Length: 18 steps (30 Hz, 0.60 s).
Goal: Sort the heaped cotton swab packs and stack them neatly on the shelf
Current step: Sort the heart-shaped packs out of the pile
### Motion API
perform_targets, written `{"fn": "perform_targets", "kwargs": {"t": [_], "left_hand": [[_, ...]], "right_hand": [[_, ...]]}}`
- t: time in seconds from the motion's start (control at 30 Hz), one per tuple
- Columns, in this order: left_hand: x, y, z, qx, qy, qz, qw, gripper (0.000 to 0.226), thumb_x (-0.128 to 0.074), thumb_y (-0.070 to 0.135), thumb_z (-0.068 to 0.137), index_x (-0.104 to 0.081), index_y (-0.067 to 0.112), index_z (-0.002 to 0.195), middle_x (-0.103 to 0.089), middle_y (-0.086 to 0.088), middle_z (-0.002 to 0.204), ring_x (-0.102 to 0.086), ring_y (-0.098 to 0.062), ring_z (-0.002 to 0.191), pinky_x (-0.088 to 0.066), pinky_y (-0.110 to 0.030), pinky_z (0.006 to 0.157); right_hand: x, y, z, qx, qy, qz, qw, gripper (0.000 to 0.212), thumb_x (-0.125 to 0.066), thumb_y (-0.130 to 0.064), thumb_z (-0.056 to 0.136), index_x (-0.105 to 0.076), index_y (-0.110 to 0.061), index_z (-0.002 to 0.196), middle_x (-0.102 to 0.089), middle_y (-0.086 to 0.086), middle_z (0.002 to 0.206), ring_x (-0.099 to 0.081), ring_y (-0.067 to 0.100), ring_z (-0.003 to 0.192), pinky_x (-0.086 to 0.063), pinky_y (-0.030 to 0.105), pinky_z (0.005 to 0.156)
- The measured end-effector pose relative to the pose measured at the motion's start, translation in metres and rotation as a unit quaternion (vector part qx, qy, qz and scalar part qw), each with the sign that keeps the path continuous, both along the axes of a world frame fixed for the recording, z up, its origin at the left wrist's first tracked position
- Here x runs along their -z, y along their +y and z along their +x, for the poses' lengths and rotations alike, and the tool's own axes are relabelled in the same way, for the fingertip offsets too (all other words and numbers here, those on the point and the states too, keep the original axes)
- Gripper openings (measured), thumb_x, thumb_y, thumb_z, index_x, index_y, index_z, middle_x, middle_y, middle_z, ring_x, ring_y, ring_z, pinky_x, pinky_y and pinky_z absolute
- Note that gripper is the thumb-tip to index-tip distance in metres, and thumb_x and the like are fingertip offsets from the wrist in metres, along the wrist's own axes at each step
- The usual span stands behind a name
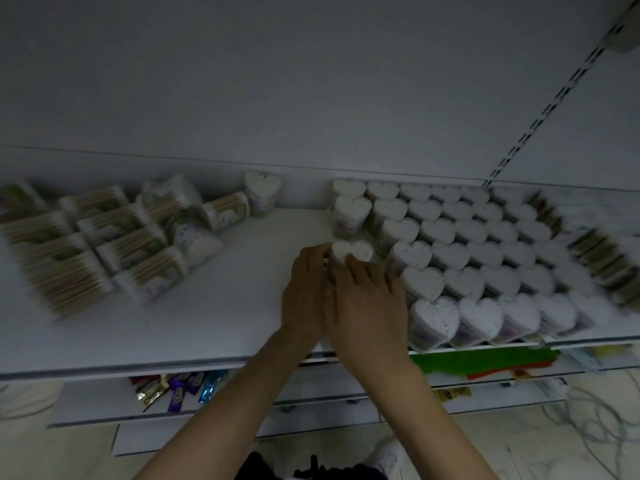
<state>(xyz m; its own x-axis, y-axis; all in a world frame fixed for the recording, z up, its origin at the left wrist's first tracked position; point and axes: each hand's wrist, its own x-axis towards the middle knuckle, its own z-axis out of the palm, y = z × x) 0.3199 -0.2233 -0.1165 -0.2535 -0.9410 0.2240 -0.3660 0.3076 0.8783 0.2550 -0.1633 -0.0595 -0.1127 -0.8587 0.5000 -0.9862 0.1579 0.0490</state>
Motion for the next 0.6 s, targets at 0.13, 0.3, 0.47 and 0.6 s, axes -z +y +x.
{"fn": "perform_targets", "kwargs": {"t": [0.13,0.3,0.47,0.6], "left_hand": [[-0.013,-0.009,-0.012,0.035,-0.072,0.011,0.997,0.05,-0.049,0.025,0.099,-0.031,0.018,0.146,-0.04,-0.003,0.142,-0.04,-0.016,0.129,-0.036,-0.031,0.106],[-0.017,-0.025,-0.021,0.042,-0.197,0.011,0.979,0.071,-0.04,0.035,0.101,0.003,0.009,0.152,-0.006,-0.007,0.161,-0.007,-0.02,0.147,-0.008,-0.034,0.118],[-0.006,-0.033,-0.026,0.034,-0.257,-0.038,0.965,0.067,-0.038,0.035,0.102,0.0,0.011,0.152,-0.005,-0.004,0.161,-0.01,-0.015,0.148,-0.009,-0.033,0.117],[0.003,-0.036,-0.026,0.025,-0.26,-0.072,0.963,0.067,-0.034,0.043,0.098,-0.018,0.008,0.152,-0.028,-0.004,0.156,-0.032,-0.015,0.141,-0.022,-0.036,0.114]], "right_hand": [[-0.002,-0.007,-0.007,0.015,0.003,0.015,1.0,0.029,-0.051,-0.017,0.076,-0.073,-0.01,0.093,-0.072,0.01,0.098,-0.068,0.025,0.091,-0.048,0.032,0.08],[-0.007,-0.022,-0.018,0.014,-0.018,0.059,0.998,0.03,-0.051,-0.016,0.073,-0.074,-0.006,0.09,-0.071,0.016,0.103,-0.069,0.028,0.093,-0.053,0.037,0.08],[-0.007,-0.027,-0.019,0.011,-0.044,0.061,0.997,0.04,-0.037,-0.019,0.075,-0.073,-0.005,0.089,-0.071,0.017,0.103,-0.069,0.029,0.093,-0.054,0.038,0.081],[-0.004,-0.027,-0.019,0.006,-0.052,0.056,0.997,0.036,-0.039,-0.017,0.076,-0.072,-0.007,0.087,-0.07,0.016,0.106,-0.067,0.029,0.098,-0.053,0.038,0.083]]}}
